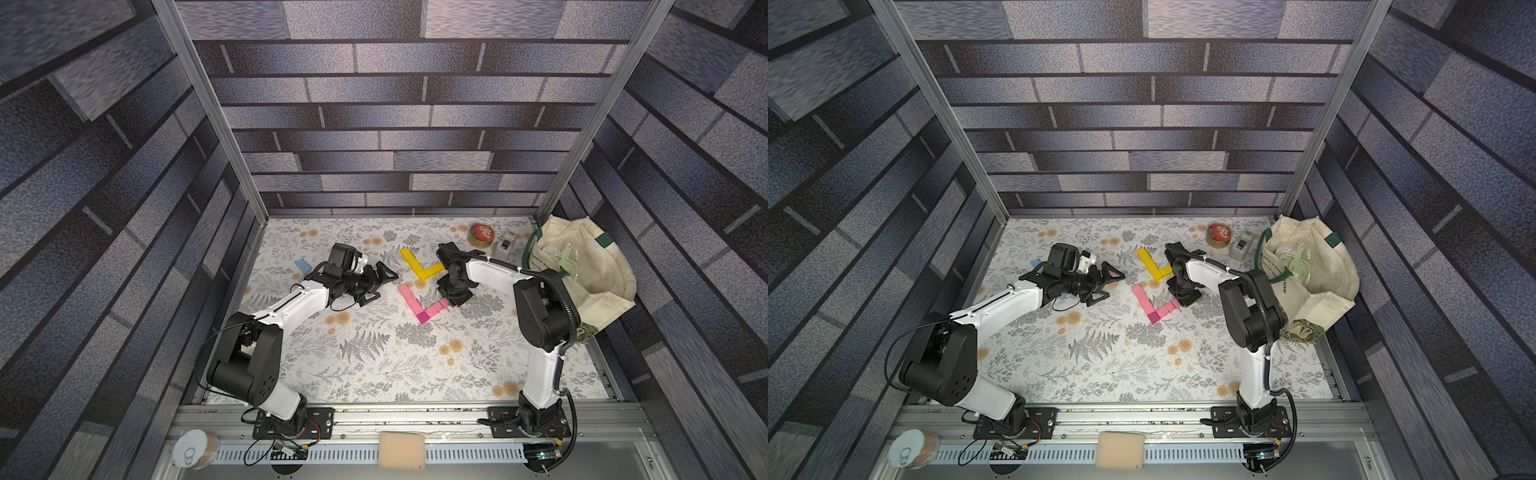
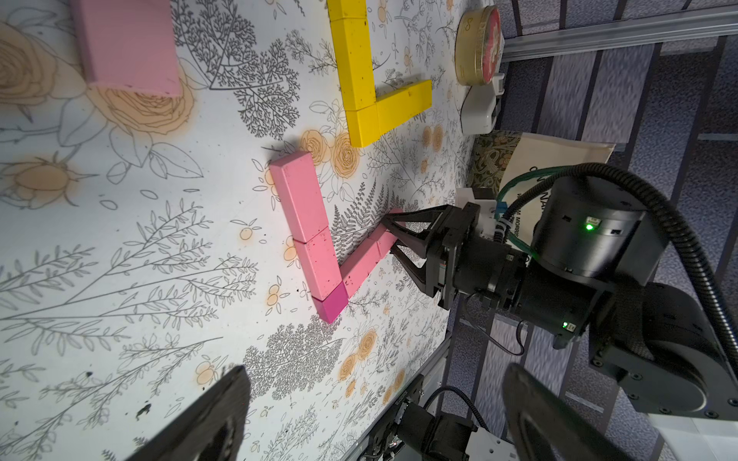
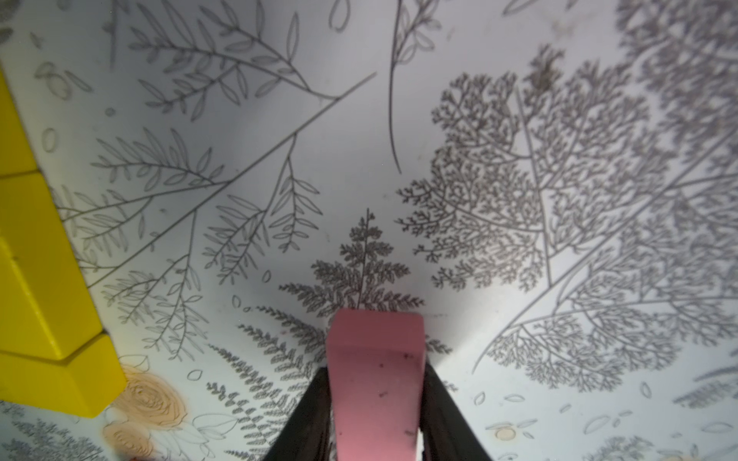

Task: Assemble the letter v with building blocks
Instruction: Assemble the building block at the center of the board.

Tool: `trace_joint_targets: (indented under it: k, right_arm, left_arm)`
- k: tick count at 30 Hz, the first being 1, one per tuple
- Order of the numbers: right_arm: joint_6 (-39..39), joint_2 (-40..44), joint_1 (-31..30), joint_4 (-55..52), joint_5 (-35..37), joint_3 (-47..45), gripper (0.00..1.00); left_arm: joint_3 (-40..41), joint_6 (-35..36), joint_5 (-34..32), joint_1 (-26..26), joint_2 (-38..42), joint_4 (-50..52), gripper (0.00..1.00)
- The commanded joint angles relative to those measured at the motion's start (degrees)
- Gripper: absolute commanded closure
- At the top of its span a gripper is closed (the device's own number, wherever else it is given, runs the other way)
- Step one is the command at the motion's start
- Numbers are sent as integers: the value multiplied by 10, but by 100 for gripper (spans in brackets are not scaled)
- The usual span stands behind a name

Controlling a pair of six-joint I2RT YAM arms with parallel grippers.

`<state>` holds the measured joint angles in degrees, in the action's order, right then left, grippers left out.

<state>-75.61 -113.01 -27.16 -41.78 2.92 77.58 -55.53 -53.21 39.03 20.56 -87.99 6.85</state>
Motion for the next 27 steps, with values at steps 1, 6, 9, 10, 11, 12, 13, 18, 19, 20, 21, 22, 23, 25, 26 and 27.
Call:
trace_joint_targets:
  k: [1, 6, 9, 10, 11, 12, 13, 18, 19, 20, 21, 22, 23, 25, 26, 27]
  right_arm:
    - [-37, -36, -13, -21, -29, -9, 63]
    - [-36, -36, -13, -22, -28, -9, 63]
    - [-37, -36, -13, -19, -30, -9, 63]
    - [-37, -36, -13, -19, -30, -8, 63]
    - [-36, -36, -13, -22, -31, -5, 63]
    - [-36, -36, -13, -22, -31, -5, 63]
    - [-36, -36, -13, -22, -30, -5, 63]
    - [-36, -36, -13, -22, -31, -5, 63]
    - [-36, -36, -13, -22, -30, -5, 63]
    - [-36, -36, -13, -22, -29, -5, 62]
    - [-36, -36, -13, -23, -29, -4, 62]
    - [-35, -36, -14, -23, -29, -3, 62]
    - [-36, -36, -14, -22, -31, -2, 62]
    - [-37, -36, -13, -21, -33, -1, 61]
    - [-37, -36, -13, -21, -34, -1, 61]
    - [-37, -36, -14, -21, -34, 0, 61]
  left_arm:
    - [7, -1, 7, 0, 9, 4, 0]
    - [6, -1, 8, 0, 9, 4, 0]
    - [6, -1, 9, 0, 9, 4, 0]
    - [6, -1, 8, 0, 9, 4, 0]
    - [6, -1, 8, 0, 8, 4, 0]
    - [6, -1, 9, 0, 8, 4, 0]
    - [6, -1, 8, 0, 8, 4, 0]
    - [6, -1, 8, 0, 7, 4, 0]
    - [6, -2, 8, 0, 7, 4, 0]
    - [6, -2, 8, 0, 7, 4, 0]
    - [5, -1, 8, 0, 8, 4, 0]
    - [6, -1, 9, 0, 7, 4, 0]
    - [6, -1, 8, 0, 7, 4, 0]
    - [5, -1, 8, 0, 7, 4, 0]
    - [6, -1, 8, 0, 7, 4, 0]
    - [6, -1, 8, 0, 7, 4, 0]
